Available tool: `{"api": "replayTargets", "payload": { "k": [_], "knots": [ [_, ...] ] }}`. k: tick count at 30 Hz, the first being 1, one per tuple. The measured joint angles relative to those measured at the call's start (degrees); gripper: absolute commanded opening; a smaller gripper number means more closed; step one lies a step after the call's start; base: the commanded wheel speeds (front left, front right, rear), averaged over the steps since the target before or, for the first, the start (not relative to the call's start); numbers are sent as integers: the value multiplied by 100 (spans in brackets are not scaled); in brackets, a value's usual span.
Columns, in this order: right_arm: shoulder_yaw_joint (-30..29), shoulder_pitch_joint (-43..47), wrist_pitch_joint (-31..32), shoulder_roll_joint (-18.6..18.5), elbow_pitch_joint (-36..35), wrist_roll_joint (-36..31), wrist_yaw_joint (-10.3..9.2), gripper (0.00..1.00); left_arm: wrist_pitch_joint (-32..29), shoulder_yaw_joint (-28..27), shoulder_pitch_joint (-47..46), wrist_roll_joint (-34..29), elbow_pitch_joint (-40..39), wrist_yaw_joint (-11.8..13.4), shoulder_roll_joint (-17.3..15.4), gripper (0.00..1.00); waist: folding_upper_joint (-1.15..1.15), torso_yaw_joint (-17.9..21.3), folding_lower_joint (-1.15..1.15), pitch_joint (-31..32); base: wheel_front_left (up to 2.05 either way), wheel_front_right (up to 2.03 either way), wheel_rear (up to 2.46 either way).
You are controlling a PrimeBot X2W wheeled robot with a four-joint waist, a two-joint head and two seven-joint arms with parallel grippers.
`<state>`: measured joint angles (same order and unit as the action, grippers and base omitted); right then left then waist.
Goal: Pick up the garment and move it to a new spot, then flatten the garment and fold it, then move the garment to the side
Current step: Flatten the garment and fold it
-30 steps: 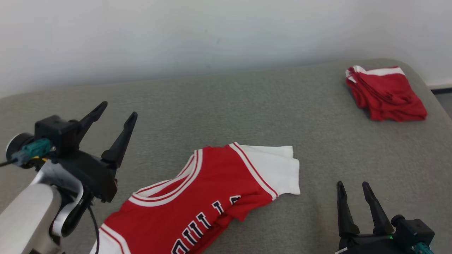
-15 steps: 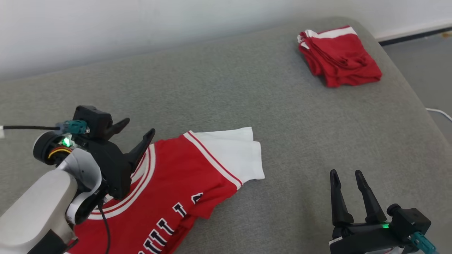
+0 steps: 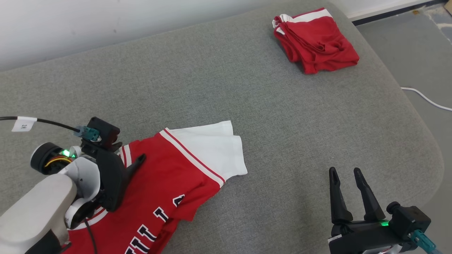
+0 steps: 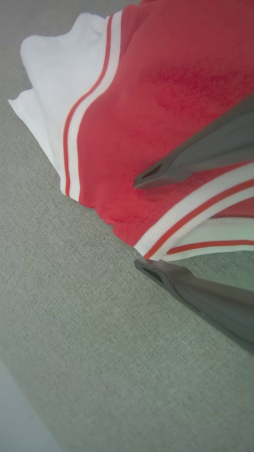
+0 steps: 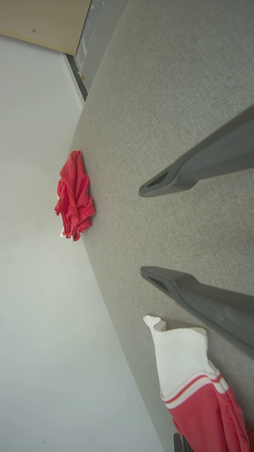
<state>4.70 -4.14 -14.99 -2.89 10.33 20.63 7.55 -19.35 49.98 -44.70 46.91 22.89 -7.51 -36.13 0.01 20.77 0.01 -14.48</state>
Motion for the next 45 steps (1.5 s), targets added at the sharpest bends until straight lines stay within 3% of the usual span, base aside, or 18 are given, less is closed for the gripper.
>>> {"api": "replayTargets", "payload": {
  "k": [6, 7, 8, 9, 10, 15, 24, 32, 40, 45],
  "knots": [
    [0, -52, 0, 0, 3, 5, 0, 100, -176, 214, -104, 7, 368, -1, -16, 100, 0, 51, 0, -72, 0, 0, 0],
    [-1, -53, 0, 1, -1, 7, 0, 100, -175, 247, -137, 7, 381, -1, -16, 95, 0, 55, 0, -79, 0, 0, 0],
    [-3, -55, 0, 1, -10, 7, 0, 100, -172, 278, -167, 9, 399, -1, -12, 42, 0, 57, 0, -84, 0, 0, 0],
    [-7, -57, 0, 0, -20, 8, 0, 100, -169, 303, -182, 19, 416, -1, -3, 34, 0, 57, -1, -86, 0, 0, 0],
    [-5, -57, 0, 0, -24, 8, 0, 100, -151, 356, -198, 33, 415, -1, 2, 0, 0, 56, -1, -87, 0, 0, 0],
    [-60, -52, 1, 0, -41, 1, 0, 100, 175, 505, -352, 82, 396, -3, 52, 0, 0, 5, 0, -61, 0, 0, 0],
    [-156, -21, 0, 1, -52, -178, 0, 100, 1000, 267, -975, 268, 282, -4, 105, 0, 0, -357, 0, 70, 0, 0, 0],
    [-215, -34, -1, 1, -78, -311, 0, 100, 1616, -216, -1170, 299, 522, 176, -349, 0, -1, -697, -1, 130, 0, 0, 0],
    [-240, -68, 0, 0, -122, -391, 0, 100, 2284, -511, -1066, 236, 1040, 510, -839, 0, -1, -722, -1, -52, 0, 0, 0],
    [-250, -98, 0, 0, -147, -411, 0, 100, 2608, -539, -949, 132, 1406, 668, -899, 0, -1, -699, -1, -204, 0, 0, 0]
  ]
}}
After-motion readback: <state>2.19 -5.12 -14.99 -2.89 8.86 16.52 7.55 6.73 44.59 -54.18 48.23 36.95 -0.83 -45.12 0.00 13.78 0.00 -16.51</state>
